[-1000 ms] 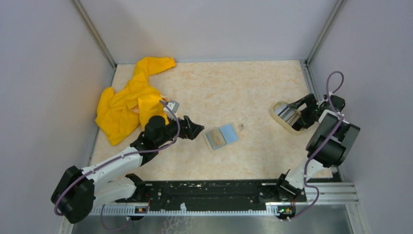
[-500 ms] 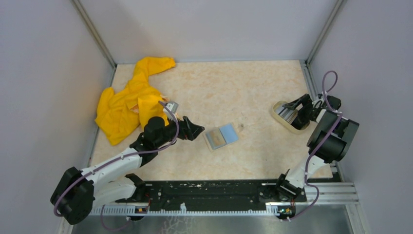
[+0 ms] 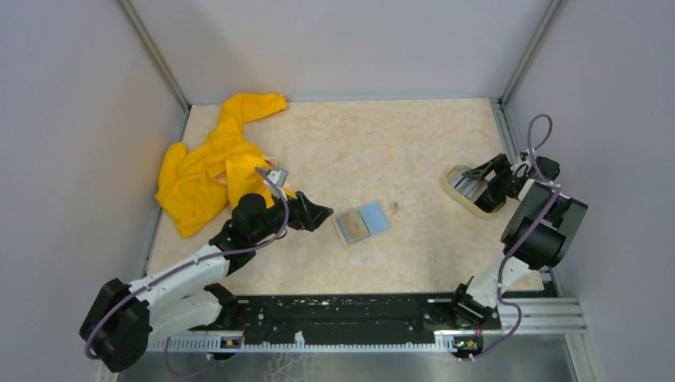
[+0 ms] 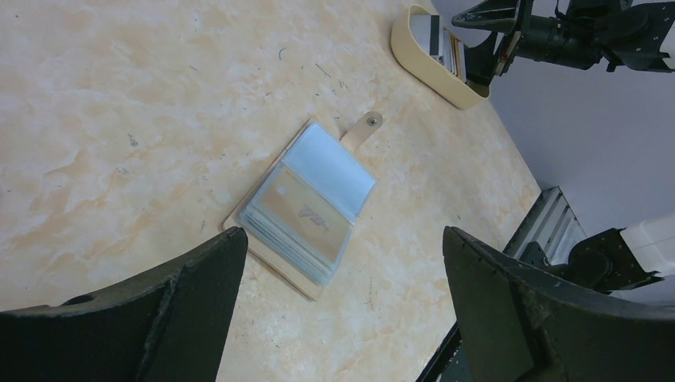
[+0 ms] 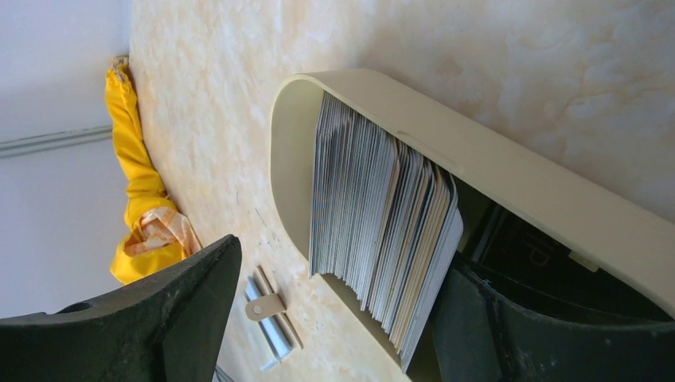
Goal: Put the credit cards into the card holder
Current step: Pick up the credit card from the storage box.
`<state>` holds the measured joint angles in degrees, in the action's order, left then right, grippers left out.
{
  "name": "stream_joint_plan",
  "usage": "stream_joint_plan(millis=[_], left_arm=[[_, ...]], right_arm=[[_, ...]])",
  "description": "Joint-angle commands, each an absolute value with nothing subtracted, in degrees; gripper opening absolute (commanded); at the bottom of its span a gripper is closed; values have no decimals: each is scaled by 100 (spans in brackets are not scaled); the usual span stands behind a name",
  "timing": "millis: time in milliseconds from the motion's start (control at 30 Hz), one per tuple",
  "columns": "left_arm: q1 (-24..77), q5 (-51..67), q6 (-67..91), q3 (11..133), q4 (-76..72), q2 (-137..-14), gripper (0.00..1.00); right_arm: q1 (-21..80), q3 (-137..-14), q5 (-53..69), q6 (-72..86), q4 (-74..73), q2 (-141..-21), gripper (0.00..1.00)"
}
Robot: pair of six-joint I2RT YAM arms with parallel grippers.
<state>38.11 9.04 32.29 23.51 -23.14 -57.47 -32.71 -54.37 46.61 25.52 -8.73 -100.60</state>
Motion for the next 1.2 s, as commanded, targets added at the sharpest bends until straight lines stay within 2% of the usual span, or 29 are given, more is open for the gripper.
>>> stream_joint_plan(millis=[0,367,733,1033,1167], left_arm=[[3779,965,3277,2303,-2446,-5628,98],[3779,958,3233,2296,-2406,-5558,98],[3781,896,3200,2241,-2359,-5454,98],[3779,887,3198,2241,-2355,-5436,98],[3780,888,3204,2233,-2357,-5443,98]], right_arm=[[-3417,-5409,4997,2398,-927,-9650,80],[-3718,-5290,5062,2230,-1194,-9456,79],[-3854,-5320,4923,2014,-1473,-9443,69],[-3911,-5315,4627,1827,-1656,-9403,47],[-3911,-5321,4473,1787,-1717,-9407,32]])
